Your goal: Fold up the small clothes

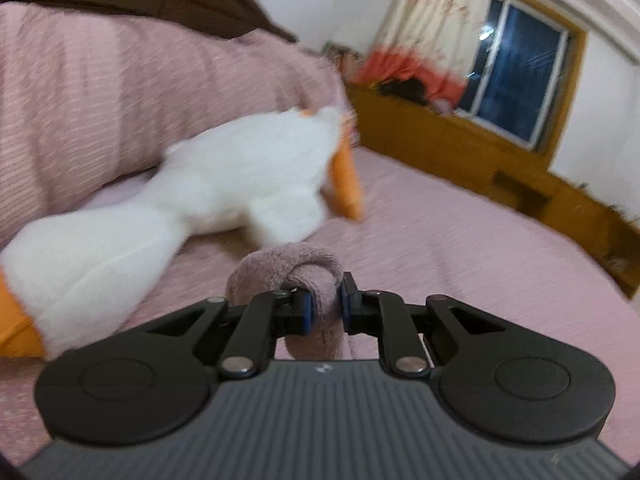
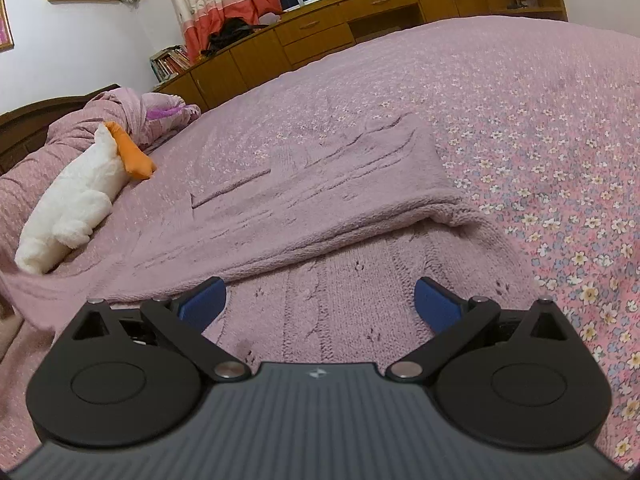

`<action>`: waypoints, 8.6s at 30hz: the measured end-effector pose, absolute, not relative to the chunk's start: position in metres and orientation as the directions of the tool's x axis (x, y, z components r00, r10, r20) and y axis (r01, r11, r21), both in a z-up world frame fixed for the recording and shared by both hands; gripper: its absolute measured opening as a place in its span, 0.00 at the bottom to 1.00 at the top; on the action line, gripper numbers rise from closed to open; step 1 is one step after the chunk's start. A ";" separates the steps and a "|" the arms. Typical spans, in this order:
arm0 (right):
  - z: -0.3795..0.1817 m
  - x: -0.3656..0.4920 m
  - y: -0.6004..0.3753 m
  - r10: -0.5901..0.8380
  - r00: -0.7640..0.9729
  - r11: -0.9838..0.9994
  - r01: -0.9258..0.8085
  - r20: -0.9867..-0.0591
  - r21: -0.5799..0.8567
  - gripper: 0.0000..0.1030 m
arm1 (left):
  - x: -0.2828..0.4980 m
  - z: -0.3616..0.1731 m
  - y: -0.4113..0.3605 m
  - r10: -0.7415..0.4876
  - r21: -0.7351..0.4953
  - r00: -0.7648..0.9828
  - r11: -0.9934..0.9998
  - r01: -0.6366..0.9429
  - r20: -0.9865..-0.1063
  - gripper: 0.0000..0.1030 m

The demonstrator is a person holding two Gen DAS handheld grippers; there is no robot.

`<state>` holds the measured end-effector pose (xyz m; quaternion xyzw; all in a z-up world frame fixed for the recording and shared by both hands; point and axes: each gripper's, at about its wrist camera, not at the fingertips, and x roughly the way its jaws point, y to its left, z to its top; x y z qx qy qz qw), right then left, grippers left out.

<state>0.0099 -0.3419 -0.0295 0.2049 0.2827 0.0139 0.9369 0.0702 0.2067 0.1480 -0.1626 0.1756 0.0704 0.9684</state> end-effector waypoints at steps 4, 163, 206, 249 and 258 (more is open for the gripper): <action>-0.029 0.009 -0.344 0.147 0.841 0.910 0.091 -0.520 0.405 1.00 | 0.068 0.174 0.185 0.022 -0.299 0.952 0.947 -0.117 -0.305 0.15; 0.007 0.079 -0.352 -0.043 0.796 0.952 0.215 -0.603 0.217 0.24 | 0.113 -0.007 0.080 -0.138 -0.089 0.735 0.990 0.106 -0.664 0.49; 0.017 0.133 -0.343 -0.154 0.786 0.985 0.168 -0.599 -0.033 0.54 | 0.118 -0.011 0.050 -0.244 -0.092 0.760 0.967 0.238 -0.602 0.58; 0.044 -0.144 -0.265 0.223 0.763 0.975 -0.159 -0.607 0.158 0.88 | -0.041 0.029 0.019 -0.148 -0.022 0.696 0.982 0.187 -0.702 0.59; 0.038 -0.158 -0.260 0.273 0.690 0.948 -0.311 -0.670 0.066 0.89 | -0.069 0.025 0.010 -0.155 0.013 0.674 0.971 0.237 -0.723 0.59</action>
